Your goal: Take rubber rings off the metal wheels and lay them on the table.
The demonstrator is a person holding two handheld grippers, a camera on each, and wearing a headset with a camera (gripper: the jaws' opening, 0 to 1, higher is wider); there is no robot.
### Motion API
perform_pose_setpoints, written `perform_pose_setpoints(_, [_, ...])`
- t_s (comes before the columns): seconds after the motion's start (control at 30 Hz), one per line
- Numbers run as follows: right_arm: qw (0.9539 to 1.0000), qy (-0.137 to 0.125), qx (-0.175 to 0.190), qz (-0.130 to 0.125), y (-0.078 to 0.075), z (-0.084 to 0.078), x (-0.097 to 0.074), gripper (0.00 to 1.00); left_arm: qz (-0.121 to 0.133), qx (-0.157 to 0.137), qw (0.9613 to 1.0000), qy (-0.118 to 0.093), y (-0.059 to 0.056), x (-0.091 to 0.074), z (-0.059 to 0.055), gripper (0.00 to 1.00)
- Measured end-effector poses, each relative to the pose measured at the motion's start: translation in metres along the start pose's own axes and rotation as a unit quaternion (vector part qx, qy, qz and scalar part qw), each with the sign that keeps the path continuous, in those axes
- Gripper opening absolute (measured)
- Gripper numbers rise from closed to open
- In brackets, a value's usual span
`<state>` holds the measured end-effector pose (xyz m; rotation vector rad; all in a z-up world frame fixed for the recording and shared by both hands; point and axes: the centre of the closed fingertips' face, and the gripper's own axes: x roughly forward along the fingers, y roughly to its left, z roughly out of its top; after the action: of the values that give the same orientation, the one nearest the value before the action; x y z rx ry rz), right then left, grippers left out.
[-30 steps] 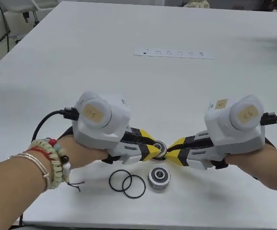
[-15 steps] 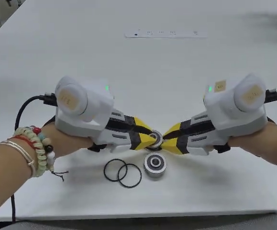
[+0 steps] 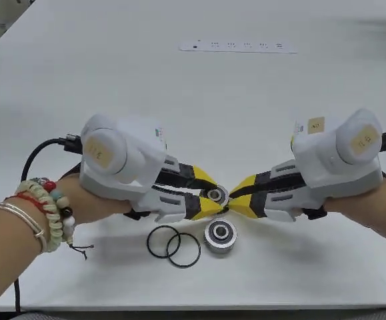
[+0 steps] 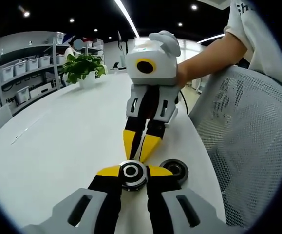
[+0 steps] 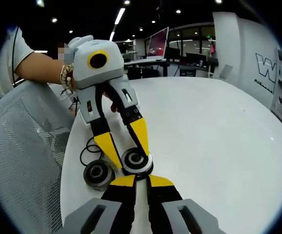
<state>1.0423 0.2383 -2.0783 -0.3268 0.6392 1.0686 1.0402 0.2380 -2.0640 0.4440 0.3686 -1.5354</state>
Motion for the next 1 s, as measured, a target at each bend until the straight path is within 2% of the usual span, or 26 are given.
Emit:
perform_pose_setpoints(0.1, [1.0000, 0.001, -0.001, -0.003, 0.000, 0.000, 0.000, 0.04, 0.002, -0.013, 0.9999, -0.002, 0.003, 0.000, -0.001, 0.15])
perform_pose_setpoints(0.17, [1.0000, 0.001, -0.001, -0.004, -0.001, -0.001, 0.000, 0.04, 0.005, -0.044, 0.9990, -0.009, 0.005, 0.001, 0.000, 0.13])
perform_pose_setpoints(0.2, [1.0000, 0.001, 0.000, -0.004, -0.002, -0.001, 0.000, 0.03, 0.013, -0.042, 0.9990, -0.007, 0.009, 0.000, -0.001, 0.10])
perform_pose_setpoints(0.27, [1.0000, 0.001, 0.001, -0.008, -0.003, -0.001, -0.001, 0.02, 0.009, -0.045, 0.9989, -0.009, 0.010, 0.000, -0.001, 0.08])
perform_pose_setpoints(0.37, [0.9999, 0.001, 0.003, -0.011, -0.006, -0.002, -0.001, 0.02, 0.011, -0.022, 0.9997, -0.006, 0.008, 0.000, -0.001, 0.08])
perform_pose_setpoints(0.6, [1.0000, -0.003, 0.007, -0.004, -0.004, 0.000, -0.003, 0.00, 0.012, -0.032, 0.9992, -0.020, 0.011, -0.001, -0.001, 0.08])
perform_pose_setpoints(0.7, [0.9999, -0.003, 0.012, 0.004, -0.002, -0.001, -0.003, 0.04, 0.012, -0.034, 0.9991, -0.020, 0.011, -0.001, -0.001, 0.08])
perform_pose_setpoints(0.77, [1.0000, 0.004, -0.003, -0.006, -0.003, -0.001, -0.002, 0.06, 0.014, -0.034, 0.9992, -0.014, 0.011, -0.002, 0.000, 0.08])
perform_pose_setpoints(1.0, [1.0000, 0.005, 0.000, -0.007, -0.001, -0.001, -0.001, 0.10, 0.019, -0.033, 0.9992, -0.010, 0.011, -0.003, 0.000, 0.08])
